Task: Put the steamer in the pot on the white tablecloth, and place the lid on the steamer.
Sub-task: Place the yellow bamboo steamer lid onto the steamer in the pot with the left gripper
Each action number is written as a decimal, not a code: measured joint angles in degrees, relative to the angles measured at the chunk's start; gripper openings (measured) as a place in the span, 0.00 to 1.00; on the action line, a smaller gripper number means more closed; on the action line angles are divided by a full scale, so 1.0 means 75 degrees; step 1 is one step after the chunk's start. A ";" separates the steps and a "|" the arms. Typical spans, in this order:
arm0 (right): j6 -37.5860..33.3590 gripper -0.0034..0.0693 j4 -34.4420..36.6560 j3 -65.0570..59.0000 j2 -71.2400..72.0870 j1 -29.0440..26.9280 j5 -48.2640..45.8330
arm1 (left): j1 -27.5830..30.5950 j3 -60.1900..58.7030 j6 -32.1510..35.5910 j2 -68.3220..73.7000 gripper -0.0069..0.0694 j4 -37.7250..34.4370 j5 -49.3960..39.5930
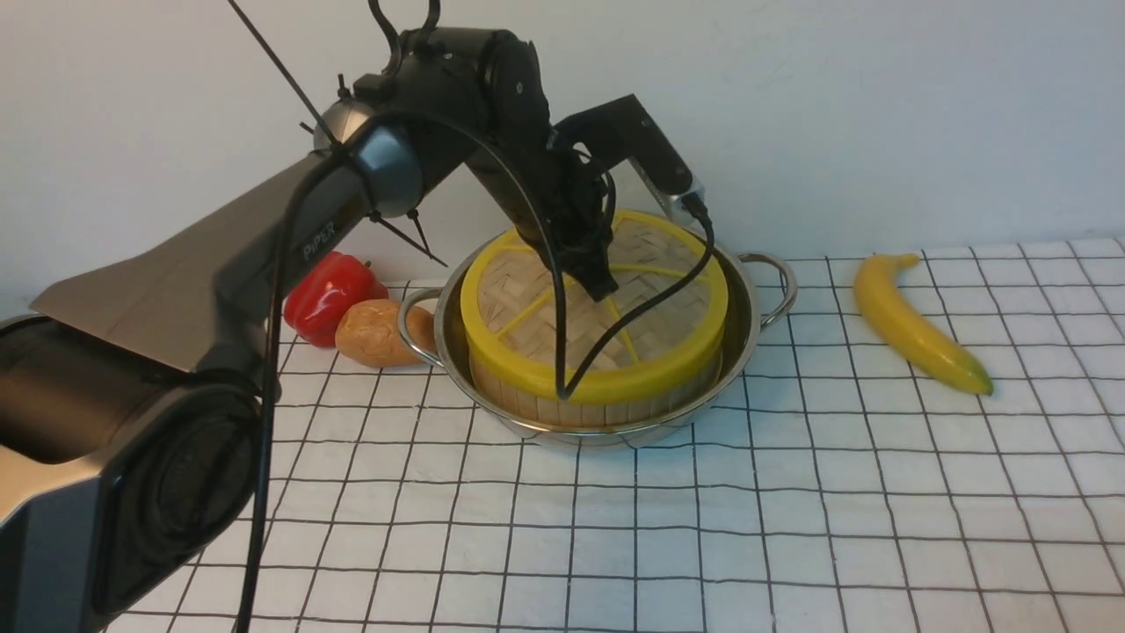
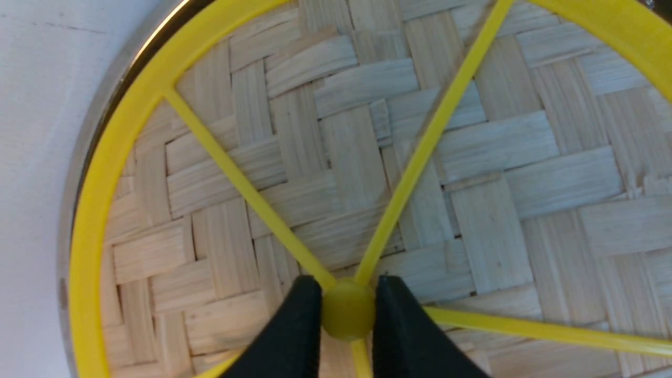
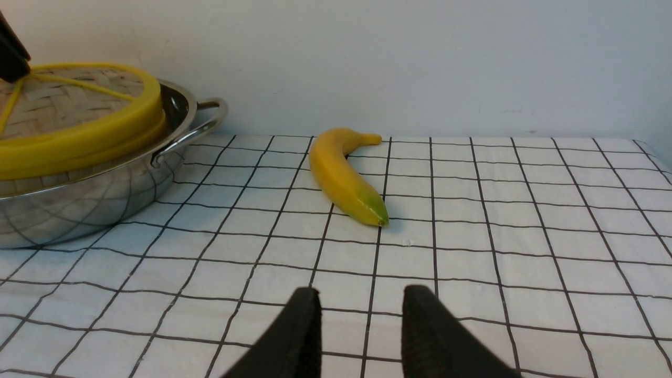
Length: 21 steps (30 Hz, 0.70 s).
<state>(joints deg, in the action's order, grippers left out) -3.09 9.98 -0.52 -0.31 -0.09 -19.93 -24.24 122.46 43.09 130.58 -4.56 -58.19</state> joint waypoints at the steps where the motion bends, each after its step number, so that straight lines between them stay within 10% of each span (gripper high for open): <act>1: 0.0000 0.38 0.0000 0.0000 0.0000 0.0000 0.0000 | 0.0000 0.0000 0.0000 0.0000 0.25 0.0000 0.0000; 12: 0.0000 0.38 0.0000 0.0000 0.0000 0.0000 0.0000 | 0.0000 0.0000 -0.0058 0.0009 0.48 0.0067 0.0726; 21: 0.0000 0.38 0.0000 0.0000 0.0000 0.0000 0.0000 | 0.0000 0.0000 -0.0291 0.0009 0.48 0.0072 0.0508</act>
<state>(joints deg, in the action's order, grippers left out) -3.09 9.98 -0.52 -0.31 -0.09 -19.93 -24.24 122.46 40.91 130.65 -4.02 -54.39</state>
